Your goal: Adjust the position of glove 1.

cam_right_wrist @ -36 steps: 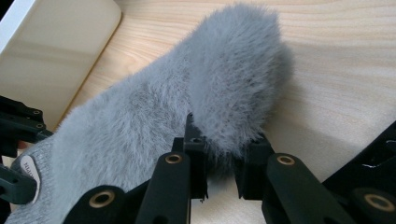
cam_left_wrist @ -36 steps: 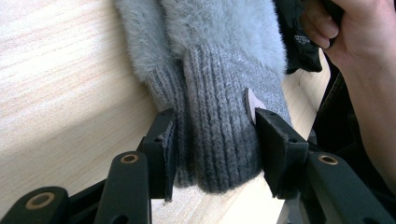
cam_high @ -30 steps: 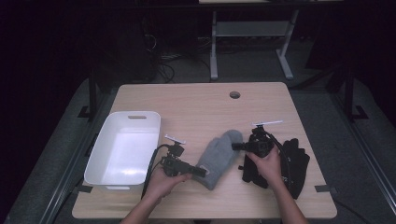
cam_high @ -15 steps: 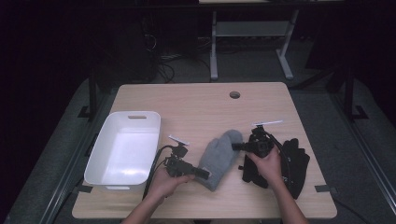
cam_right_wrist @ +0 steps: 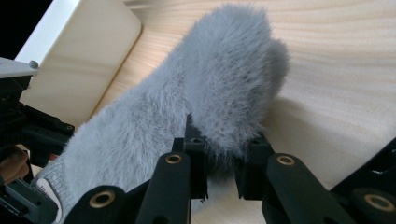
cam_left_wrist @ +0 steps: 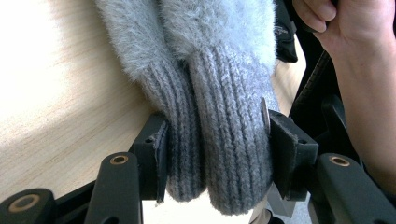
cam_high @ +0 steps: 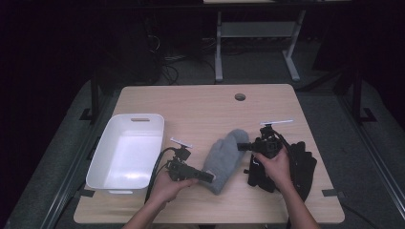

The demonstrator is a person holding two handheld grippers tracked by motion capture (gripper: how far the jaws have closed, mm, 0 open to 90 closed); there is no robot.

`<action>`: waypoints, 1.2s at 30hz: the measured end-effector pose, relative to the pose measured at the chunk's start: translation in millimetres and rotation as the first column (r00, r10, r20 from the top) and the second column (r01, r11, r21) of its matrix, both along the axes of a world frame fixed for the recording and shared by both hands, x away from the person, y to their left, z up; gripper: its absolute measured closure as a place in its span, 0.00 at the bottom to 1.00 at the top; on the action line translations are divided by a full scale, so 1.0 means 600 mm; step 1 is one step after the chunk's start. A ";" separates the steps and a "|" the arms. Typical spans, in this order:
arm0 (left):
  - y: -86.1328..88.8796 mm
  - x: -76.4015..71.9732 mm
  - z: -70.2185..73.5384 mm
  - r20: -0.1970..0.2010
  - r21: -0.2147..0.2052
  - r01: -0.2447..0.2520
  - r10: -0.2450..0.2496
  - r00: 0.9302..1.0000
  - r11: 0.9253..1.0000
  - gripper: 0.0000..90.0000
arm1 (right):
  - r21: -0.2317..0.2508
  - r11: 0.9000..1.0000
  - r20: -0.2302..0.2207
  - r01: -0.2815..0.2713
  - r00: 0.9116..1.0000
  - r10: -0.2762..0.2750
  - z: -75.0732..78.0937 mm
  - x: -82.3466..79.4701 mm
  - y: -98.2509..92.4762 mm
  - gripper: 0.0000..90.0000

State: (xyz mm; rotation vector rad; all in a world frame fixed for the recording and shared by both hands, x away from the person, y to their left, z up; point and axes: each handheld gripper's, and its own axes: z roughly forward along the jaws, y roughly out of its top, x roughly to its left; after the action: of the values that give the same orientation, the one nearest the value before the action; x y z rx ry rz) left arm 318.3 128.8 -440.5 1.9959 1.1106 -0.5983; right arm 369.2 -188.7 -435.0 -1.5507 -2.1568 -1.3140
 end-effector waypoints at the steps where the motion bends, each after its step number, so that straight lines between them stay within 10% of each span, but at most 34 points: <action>1: 0.003 0.000 0.006 0.014 0.006 0.006 -0.007 1.000 1.000 0.52 | 0.003 1.000 0.005 -0.001 1.000 0.001 0.008 0.001 0.002 0.85; 36: 0.053 -0.010 0.109 0.187 -0.034 -0.033 0.038 0.982 0.999 0.49 | 0.132 0.990 0.046 -0.042 0.998 0.036 0.132 0.025 0.036 0.85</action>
State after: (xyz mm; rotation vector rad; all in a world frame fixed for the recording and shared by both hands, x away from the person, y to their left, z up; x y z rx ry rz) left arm 312.4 160.8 -375.0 1.9571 1.0135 -0.3967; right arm 384.1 -167.1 -355.9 -1.4348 -2.0668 -1.4592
